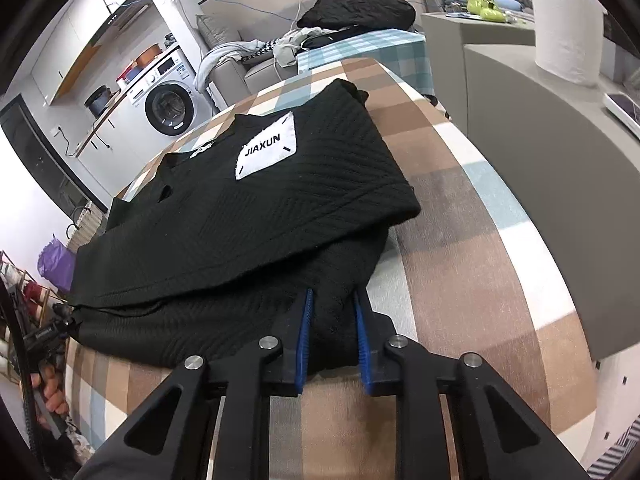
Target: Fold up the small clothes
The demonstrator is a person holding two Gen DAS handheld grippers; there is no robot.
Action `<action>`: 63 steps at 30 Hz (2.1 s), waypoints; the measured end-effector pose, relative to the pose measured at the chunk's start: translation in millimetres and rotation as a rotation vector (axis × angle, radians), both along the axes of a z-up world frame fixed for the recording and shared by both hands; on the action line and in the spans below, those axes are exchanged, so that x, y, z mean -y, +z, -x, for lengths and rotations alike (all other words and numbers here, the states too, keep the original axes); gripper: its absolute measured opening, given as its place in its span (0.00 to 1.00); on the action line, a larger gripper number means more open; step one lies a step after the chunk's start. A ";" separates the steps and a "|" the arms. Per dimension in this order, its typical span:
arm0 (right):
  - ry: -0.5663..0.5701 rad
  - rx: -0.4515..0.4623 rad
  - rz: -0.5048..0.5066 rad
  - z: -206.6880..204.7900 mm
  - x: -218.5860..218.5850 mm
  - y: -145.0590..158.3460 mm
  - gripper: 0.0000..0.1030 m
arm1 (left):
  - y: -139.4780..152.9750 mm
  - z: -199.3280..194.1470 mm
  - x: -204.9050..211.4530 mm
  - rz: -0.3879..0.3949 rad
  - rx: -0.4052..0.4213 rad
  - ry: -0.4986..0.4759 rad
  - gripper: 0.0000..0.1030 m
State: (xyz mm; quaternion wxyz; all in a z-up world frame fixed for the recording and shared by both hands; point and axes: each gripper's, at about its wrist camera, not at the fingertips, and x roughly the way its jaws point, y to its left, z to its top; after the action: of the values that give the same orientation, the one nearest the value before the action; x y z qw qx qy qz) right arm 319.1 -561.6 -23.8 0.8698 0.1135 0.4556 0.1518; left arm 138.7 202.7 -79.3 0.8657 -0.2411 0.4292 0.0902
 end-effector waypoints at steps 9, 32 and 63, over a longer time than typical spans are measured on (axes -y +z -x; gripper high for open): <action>-0.002 -0.035 -0.014 21.5 16.0 3.0 0.28 | 4.3 36.0 4.4 0.017 -0.023 -0.013 0.21; 0.002 0.007 -0.208 14.6 8.7 19.7 0.50 | 22.0 -13.5 -22.2 0.040 0.052 0.002 0.43; -0.118 0.045 -0.156 -34.2 35.2 21.4 0.10 | 33.9 -33.7 -36.4 0.098 0.114 0.042 0.04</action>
State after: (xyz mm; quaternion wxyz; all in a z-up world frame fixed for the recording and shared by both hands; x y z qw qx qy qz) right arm 353.3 -596.8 -2.5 0.8759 0.2040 0.4151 0.1376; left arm 172.5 239.2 -45.4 0.8738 -0.2971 0.3781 0.0732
